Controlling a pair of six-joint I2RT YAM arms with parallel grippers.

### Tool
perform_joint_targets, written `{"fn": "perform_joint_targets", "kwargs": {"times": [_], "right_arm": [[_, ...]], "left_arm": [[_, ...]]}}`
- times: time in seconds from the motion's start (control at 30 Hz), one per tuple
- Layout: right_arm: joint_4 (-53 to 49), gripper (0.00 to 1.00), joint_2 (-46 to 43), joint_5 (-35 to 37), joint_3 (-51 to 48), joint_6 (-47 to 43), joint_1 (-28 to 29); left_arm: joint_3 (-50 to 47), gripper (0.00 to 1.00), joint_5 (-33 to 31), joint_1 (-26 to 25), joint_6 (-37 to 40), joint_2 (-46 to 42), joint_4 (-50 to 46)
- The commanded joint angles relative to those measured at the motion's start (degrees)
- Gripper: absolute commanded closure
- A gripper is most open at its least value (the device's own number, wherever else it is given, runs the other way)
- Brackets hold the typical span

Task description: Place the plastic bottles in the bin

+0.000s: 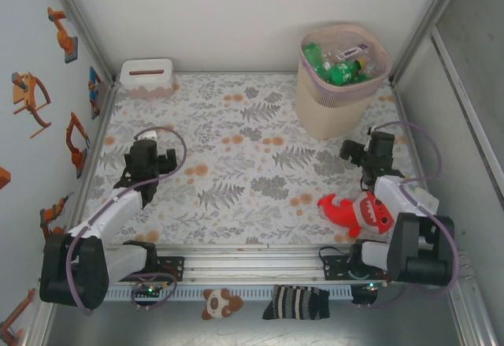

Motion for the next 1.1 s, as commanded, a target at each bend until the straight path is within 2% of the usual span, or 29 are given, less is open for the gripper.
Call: {"fn": "perform_joint_targets", "kwargs": {"times": [0.0, 0.1, 0.13, 0.23, 0.3, 0.4, 0.6, 0.7, 0.73, 1.07], "right_arm": [[19.3, 0.01, 3.5, 5.8, -3.6, -2.5, 2.2], [25.7, 0.01, 7.6, 7.5, -5.0, -6.7, 4.5], [24.1, 0.01, 7.8, 8.2, -4.2, -7.2, 5.0], [32.7, 0.01, 8.5, 7.6, -7.2, -10.9, 5.6], [34.3, 0.01, 9.9, 7.1, -7.4, -10.6, 5.3], [39.7, 0.01, 12.7, 4.7, -9.1, -11.8, 5.2], [40.3, 0.01, 13.3, 3.4, -9.3, -11.4, 4.7], [44.9, 0.01, 15.7, 1.6, -10.8, -11.3, 4.2], [46.7, 0.01, 15.9, 2.1, -11.6, -11.2, 4.2], [43.4, 0.01, 15.9, 4.2, -9.9, -9.6, 3.8]], "left_arm": [[-3.1, 0.03, 0.5, 1.4, 4.9, 1.9, 12.3], [-5.8, 0.03, 3.6, 2.4, 6.3, 5.3, 22.0], [-6.7, 0.03, 5.2, 2.9, 6.5, 6.8, 25.8], [-7.5, 0.03, 10.1, 3.9, 6.5, 11.1, 34.6], [-7.0, 0.03, 12.5, 4.2, 7.4, 13.9, 38.3], [-5.5, 0.03, 13.1, 5.8, 6.1, 17.1, 38.7], [-8.0, 0.03, 23.9, 10.8, 4.0, 24.6, 50.6], [-5.4, 0.03, 28.8, 11.7, 4.7, 23.7, 43.4], [-5.6, 0.03, 29.2, 11.9, 4.4, 24.2, 44.8], [-5.1, 0.03, 27.5, 11.8, 4.1, 24.0, 43.5]]}}
